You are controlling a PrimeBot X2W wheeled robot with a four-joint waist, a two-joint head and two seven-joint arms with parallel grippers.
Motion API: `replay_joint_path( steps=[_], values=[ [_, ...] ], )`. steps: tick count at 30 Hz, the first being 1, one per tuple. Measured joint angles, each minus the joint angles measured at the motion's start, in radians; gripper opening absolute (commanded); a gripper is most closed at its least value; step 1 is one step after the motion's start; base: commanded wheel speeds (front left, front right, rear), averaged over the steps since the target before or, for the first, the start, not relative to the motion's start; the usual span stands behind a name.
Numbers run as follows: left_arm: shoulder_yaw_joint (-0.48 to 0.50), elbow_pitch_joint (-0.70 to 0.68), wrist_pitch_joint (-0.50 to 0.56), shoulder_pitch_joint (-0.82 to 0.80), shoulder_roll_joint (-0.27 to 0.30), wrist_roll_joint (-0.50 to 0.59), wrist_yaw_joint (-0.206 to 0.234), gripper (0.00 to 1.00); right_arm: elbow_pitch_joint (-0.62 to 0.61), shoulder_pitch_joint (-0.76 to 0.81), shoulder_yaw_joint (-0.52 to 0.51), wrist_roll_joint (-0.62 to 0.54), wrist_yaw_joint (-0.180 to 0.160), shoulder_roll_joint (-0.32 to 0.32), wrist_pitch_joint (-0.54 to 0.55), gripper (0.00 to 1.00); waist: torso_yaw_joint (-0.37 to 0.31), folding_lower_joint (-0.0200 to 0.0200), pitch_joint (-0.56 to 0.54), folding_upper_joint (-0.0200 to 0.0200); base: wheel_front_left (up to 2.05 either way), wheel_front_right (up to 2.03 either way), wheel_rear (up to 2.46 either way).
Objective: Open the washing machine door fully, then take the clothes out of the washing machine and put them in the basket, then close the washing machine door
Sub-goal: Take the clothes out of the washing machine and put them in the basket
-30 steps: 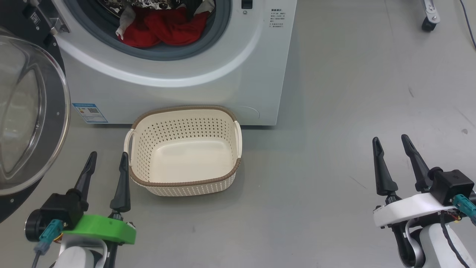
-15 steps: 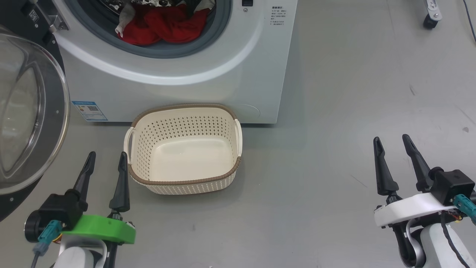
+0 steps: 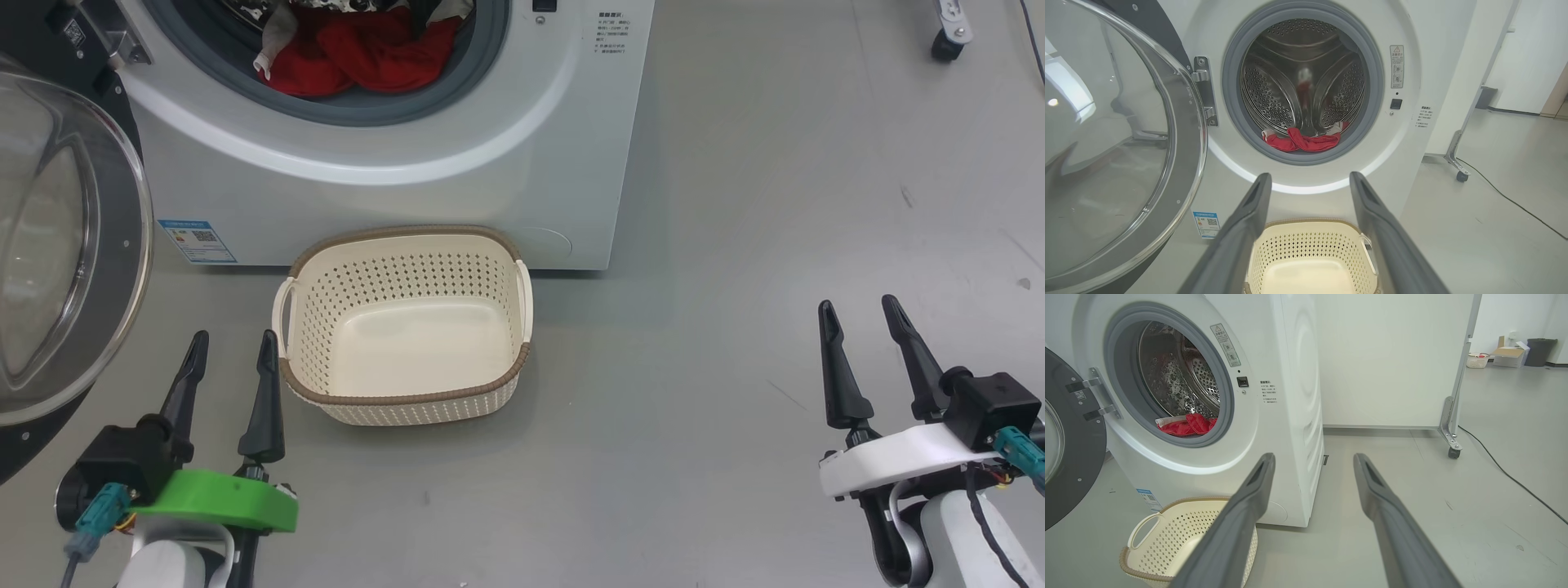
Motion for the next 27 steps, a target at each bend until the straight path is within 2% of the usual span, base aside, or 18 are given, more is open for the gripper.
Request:
replay_joint_path(
  steps=[5, 20, 27],
  values=[
    [-0.002, -0.003, 0.0, 0.0, -0.003, -0.036, -0.005, 1.0, 0.001, 0.0, 0.0, 0.0, 0.0, 0.003, 0.0, 1.0, 0.001, 0.0, -0.001, 0.0, 0.27, -0.27, 0.0],
    [0.002, -0.012, 0.0, 0.0, -0.003, -0.04, -0.012, 1.0, 0.006, 0.0, -0.007, -0.009, 0.003, 0.004, -0.002, 1.0, 0.006, 0.0, 0.0, 0.0, 0.66, -0.66, 0.0],
    [0.009, -0.025, 0.0, 0.0, 0.008, -0.007, -0.008, 1.0, 0.01, 0.001, -0.009, -0.009, 0.003, 0.005, -0.002, 1.0, 0.013, 0.0, 0.0, 0.0, 1.08, -1.08, 0.0]
  ],
)
